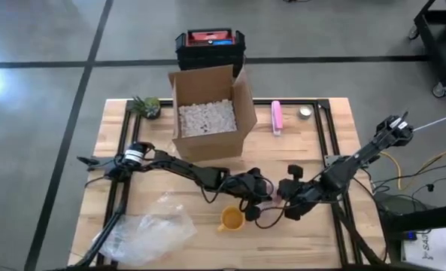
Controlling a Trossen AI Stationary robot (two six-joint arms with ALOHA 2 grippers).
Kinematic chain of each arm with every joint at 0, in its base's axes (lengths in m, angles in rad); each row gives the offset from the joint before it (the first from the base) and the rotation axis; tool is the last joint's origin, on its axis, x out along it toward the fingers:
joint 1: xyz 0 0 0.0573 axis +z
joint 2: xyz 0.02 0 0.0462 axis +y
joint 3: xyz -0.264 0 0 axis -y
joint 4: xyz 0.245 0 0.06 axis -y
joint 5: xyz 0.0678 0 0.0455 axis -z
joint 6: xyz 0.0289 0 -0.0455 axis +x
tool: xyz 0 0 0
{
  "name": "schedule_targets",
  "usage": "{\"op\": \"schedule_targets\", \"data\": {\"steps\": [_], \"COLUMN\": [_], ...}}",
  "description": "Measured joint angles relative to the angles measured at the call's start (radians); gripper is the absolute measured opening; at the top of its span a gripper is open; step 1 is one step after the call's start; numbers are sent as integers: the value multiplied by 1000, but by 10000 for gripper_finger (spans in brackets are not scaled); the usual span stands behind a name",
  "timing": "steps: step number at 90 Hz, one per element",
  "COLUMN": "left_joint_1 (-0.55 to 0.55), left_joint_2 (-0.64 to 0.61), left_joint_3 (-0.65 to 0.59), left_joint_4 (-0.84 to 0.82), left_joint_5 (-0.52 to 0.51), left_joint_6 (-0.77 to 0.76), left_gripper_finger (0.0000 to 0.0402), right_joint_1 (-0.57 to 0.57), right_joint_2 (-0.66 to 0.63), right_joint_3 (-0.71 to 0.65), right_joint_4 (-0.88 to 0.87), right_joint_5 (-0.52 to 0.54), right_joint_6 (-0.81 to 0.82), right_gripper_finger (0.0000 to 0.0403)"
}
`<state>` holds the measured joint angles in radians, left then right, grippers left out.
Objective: Wrap mug
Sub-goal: Wrap the orange mug in the right transparent bubble wrap
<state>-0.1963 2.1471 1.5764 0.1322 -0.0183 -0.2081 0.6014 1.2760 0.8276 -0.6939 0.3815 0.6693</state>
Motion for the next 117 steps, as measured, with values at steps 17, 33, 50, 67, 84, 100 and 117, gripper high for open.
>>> {"op": "schedule_targets", "data": {"steps": [17,33,50,67,84,100,117], "left_joint_1": [1,1,3,7,12,12,12], "left_joint_2": [0,0,33,71,83,84,84], "left_joint_3": [0,-1,-1,-1,3,3,3], "left_joint_4": [6,53,116,157,148,138,128], "left_joint_5": [-2,-29,-72,-75,-70,-71,-71], "left_joint_6": [0,0,13,16,15,16,16], "left_gripper_finger": [0,0,0,0,0,0,0], "right_joint_1": [0,0,0,0,0,0,0], "right_joint_2": [62,73,74,75,75,56,31], "right_joint_3": [4,6,21,23,27,92,222], "right_joint_4": [8,0,3,38,40,-48,-228], "right_joint_5": [-17,-49,-53,-47,-49,-110,-143], "right_joint_6": [8,14,0,-16,-31,-27,-8], "right_gripper_finger": [0,0,0,0,0,0,0]}}
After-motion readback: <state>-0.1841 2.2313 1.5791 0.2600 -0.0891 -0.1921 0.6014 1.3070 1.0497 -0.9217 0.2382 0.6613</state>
